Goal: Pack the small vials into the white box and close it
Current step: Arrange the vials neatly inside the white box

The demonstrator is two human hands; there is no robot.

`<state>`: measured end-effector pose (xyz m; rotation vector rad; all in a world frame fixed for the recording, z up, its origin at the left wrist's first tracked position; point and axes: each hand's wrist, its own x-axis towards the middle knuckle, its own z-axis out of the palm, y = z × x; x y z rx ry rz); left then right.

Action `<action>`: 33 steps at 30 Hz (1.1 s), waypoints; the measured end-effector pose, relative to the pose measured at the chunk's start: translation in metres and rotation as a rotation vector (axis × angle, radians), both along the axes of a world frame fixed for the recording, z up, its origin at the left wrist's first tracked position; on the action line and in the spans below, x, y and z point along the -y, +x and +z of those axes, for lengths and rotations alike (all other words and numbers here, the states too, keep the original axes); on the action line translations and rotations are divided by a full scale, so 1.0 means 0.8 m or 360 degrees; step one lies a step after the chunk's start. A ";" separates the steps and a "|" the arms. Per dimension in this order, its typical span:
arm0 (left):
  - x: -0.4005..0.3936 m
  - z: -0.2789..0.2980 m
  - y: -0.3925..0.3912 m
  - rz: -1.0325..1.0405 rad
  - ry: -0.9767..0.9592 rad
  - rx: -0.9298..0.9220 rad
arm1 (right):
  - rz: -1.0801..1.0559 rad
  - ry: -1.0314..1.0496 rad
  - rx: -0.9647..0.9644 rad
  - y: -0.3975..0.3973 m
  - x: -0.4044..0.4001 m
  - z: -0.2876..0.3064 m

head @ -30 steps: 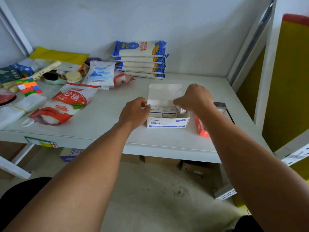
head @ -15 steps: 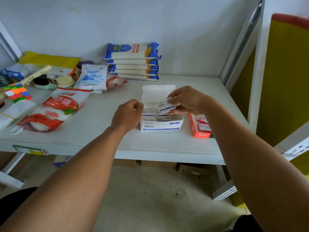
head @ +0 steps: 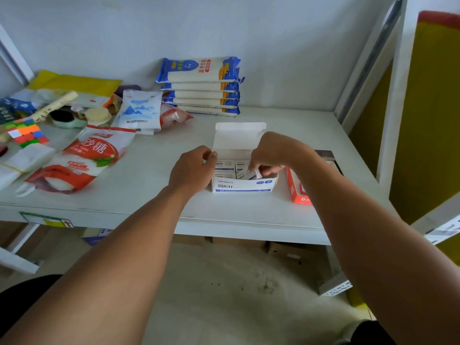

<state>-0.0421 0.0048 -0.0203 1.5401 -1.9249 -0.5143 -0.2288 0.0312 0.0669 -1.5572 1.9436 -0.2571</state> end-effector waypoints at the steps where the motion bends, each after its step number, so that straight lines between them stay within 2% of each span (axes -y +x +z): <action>1: 0.000 0.000 0.000 -0.0004 -0.0003 0.0021 | 0.0007 -0.0001 -0.0052 0.003 -0.001 -0.001; 7: -0.002 0.002 -0.001 -0.0017 0.0012 0.0056 | 0.0134 -0.0167 -0.0536 0.016 -0.008 -0.009; 13: -0.005 0.006 -0.002 -0.0021 0.0057 0.0019 | 0.0184 -0.0271 -0.0599 0.012 -0.002 -0.027; 15: -0.005 0.007 -0.002 -0.0024 0.0062 0.0030 | 0.0141 -0.0304 -0.0521 0.003 0.002 -0.029; 18: -0.005 0.008 -0.001 0.0007 0.0031 0.0080 | 0.0031 -0.0453 -0.0236 -0.011 0.002 -0.024; 21: -0.003 0.009 0.000 0.0050 -0.0021 0.0101 | -0.0227 -0.0548 0.0133 -0.037 -0.004 -0.013; 23: -0.002 0.011 -0.002 0.0074 -0.0066 0.0096 | -0.0380 -0.0584 0.0187 -0.065 -0.006 -0.013; 25: -0.004 0.016 -0.008 0.0130 -0.0176 0.0076 | -0.0433 -0.0563 0.0121 -0.092 -0.010 -0.016; 29: -0.008 0.029 -0.029 0.0240 -0.0582 0.0035 | -0.0350 -0.0432 -0.0142 -0.128 -0.026 -0.031; 33: -0.014 0.035 -0.062 0.0124 -0.0682 0.0057 | -0.0242 -0.0335 -0.0412 -0.139 -0.044 -0.046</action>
